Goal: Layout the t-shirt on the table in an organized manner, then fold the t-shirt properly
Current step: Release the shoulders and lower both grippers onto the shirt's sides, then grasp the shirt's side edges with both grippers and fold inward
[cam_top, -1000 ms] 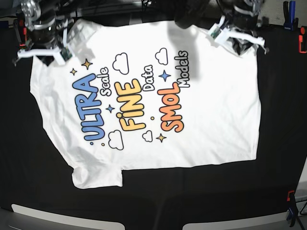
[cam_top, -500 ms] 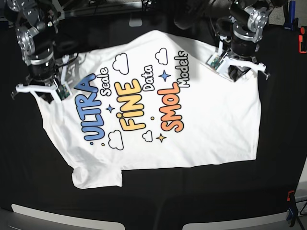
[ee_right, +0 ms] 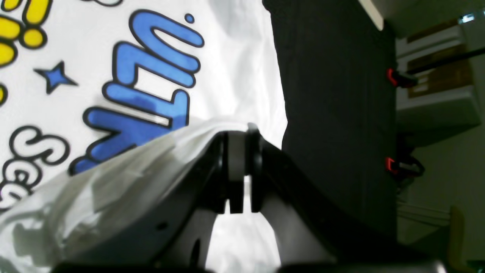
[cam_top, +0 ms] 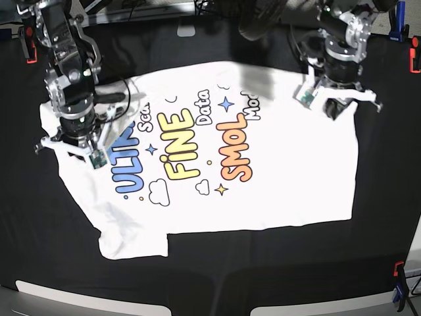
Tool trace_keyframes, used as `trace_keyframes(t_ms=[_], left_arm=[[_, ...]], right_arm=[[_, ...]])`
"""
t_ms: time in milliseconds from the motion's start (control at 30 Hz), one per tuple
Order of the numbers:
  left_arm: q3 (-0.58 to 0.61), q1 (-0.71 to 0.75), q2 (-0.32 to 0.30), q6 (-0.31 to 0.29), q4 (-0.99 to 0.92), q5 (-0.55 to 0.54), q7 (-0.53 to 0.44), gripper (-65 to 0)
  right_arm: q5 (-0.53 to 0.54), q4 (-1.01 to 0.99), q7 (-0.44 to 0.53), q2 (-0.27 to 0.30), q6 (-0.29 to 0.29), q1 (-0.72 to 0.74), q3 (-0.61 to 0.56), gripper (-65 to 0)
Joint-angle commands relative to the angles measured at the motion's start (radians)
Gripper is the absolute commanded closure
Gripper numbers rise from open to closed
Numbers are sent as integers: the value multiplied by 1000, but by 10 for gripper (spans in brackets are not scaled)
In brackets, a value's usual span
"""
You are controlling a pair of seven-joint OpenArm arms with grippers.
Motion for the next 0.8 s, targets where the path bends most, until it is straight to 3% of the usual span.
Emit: trace_keyframes(t_ms=[0,167,333,500,633,767], left_arm=[[-26,-2,-6,30,17,16,-16,0],[-114,-2,-6,30,17,-103,-26,0],[-125,-2,-6,28,17,-214,-84,0],[-125,-2,-6,29,17,-215,-97,0],[-125,-2,-6,29,16,-216,-131,0],[-125,-2,-6,29,15,-216,-135,0]], right_arm=[[-19,13,17,11,-10,23,8,0],[-19,10,18,11,-10,44,8,0],[-18,9,17,11,-10,46,8,0],[-18,-16,34,10,-11,47,8,0],[23,-51,101,8,-11,53,8,0],[35,-97,101,-20,-11,104,8,0]])
